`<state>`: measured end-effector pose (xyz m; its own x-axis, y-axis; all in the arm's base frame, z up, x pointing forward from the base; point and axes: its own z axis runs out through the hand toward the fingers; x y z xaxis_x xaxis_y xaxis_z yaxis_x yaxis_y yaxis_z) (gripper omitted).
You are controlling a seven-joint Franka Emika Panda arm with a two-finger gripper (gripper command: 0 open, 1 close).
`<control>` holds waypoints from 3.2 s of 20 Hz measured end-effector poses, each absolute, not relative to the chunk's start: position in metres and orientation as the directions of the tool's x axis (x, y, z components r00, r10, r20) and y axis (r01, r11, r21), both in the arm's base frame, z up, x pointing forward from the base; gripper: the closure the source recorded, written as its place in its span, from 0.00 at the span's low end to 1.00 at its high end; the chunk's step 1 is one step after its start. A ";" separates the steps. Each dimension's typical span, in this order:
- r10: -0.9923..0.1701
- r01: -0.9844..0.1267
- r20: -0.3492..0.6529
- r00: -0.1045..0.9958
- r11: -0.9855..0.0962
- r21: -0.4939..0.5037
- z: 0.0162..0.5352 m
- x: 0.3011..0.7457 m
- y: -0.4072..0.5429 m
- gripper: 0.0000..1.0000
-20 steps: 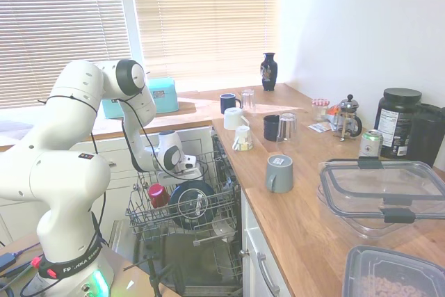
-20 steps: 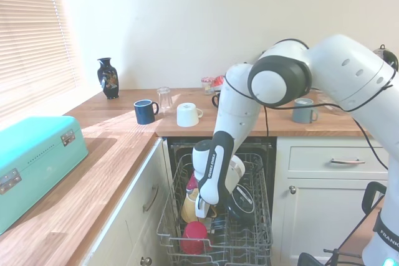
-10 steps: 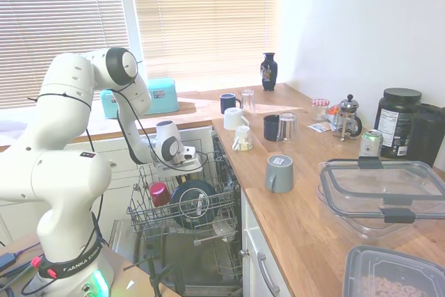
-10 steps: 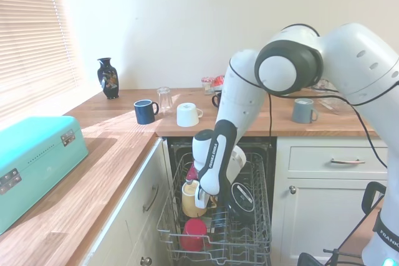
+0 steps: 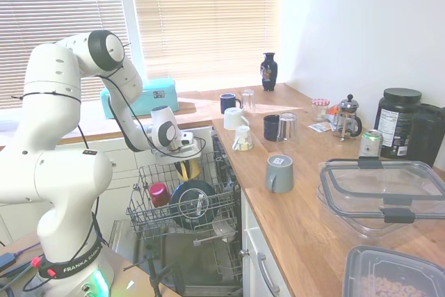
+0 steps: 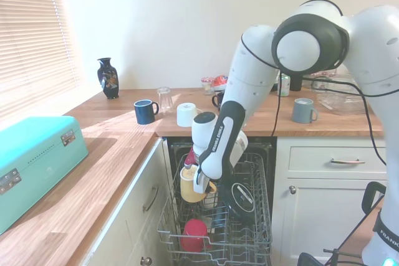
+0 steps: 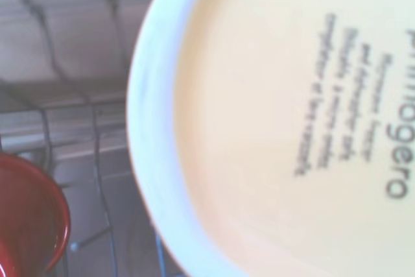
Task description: Transfer the yellow mug from the dishwasher to the counter
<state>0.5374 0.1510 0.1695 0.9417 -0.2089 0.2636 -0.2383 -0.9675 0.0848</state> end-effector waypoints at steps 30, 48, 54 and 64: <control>-0.432 -0.470 0.383 0.817 -0.883 0.007 0.392 0.565 0.067 1.00; -0.512 -0.555 0.323 0.796 -0.831 0.048 0.359 0.570 0.006 1.00; -0.529 -0.569 0.308 0.791 -0.821 0.052 0.348 0.572 0.001 1.00; -0.583 -0.618 0.293 0.758 -0.785 0.036 0.350 0.606 -0.010 1.00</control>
<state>0.6055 -0.0099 0.3500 0.7578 -0.5831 0.2928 -0.6182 -0.7852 0.0361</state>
